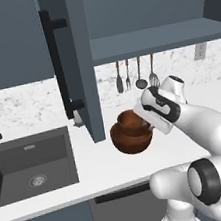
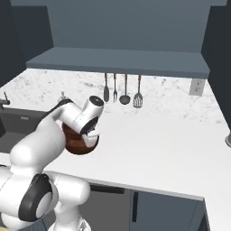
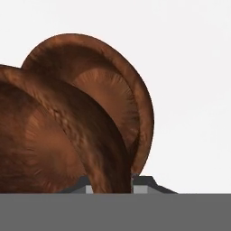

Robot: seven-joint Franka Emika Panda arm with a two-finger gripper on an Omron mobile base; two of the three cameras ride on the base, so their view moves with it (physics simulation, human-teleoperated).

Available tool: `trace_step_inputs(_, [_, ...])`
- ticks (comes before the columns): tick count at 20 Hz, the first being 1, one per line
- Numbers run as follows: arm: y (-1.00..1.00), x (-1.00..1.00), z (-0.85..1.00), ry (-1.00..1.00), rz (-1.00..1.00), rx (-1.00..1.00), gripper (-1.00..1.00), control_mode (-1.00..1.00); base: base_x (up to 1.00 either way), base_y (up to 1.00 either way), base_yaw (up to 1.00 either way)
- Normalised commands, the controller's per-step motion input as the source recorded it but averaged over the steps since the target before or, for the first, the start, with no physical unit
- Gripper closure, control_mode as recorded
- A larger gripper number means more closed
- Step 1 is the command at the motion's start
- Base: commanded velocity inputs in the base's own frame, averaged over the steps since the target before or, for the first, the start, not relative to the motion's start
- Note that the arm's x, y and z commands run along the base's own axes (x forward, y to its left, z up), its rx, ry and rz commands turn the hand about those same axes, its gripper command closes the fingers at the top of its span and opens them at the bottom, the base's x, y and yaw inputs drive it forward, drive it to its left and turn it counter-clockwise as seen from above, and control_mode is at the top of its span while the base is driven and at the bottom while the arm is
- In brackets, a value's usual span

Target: Pick up the bowls on the counter and stack them on top of one another in the open cabinet. Place the smaller bowl on top of the larger bowl.

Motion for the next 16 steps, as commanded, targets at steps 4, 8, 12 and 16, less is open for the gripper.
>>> trace_step_inputs(4, [0.12, 0.09, -0.18, 0.08, 0.00, -0.05, 1.00, -1.00, 0.00, 0.00, 0.00])
trace_step_inputs(8, [0.12, 0.11, -0.23, 0.11, 0.00, -0.05, 1.00, -1.00, 0.00, 0.00, 0.00])
trace_step_inputs(12, [0.12, 0.18, -0.15, 0.06, 0.00, -0.05, 1.00, -1.00, 0.00, 0.00, 0.00])
trace_step_inputs(16, [0.08, 0.15, 0.00, 0.00, 0.00, -0.02, -1.00, -1.00, 0.00, 0.00, 0.00])
